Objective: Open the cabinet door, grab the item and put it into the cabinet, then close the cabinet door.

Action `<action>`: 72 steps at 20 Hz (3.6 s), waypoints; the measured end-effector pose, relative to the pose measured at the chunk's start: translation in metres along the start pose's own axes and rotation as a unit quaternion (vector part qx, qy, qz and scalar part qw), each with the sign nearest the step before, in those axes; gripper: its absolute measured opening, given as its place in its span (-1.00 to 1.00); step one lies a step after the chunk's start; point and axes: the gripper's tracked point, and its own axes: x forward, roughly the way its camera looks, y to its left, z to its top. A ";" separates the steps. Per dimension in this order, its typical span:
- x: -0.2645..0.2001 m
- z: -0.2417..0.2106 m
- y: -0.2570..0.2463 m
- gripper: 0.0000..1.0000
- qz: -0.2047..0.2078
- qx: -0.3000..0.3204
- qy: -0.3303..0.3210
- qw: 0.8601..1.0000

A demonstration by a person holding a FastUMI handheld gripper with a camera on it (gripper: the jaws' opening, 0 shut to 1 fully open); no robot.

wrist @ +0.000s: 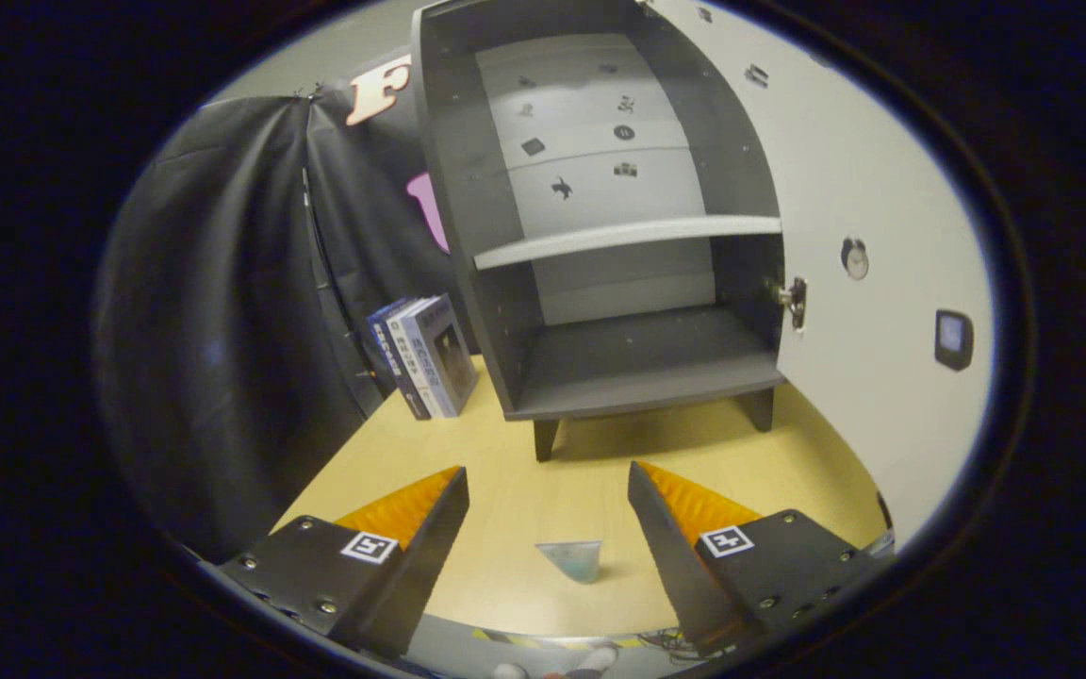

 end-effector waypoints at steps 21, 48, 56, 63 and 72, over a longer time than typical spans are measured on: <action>0.041 -0.067 -0.032 -0.02 -0.025 0.051 0.075 0.996; 0.129 0.326 -0.053 -0.03 -0.065 -0.050 -0.047 0.996; 0.153 0.327 -0.057 -0.02 -0.056 -0.018 -0.024 0.998; 0.147 0.328 -0.061 0.38 -0.068 -0.027 -0.034 0.997; 0.058 0.338 -0.032 0.82 -0.057 -0.048 -0.112 0.991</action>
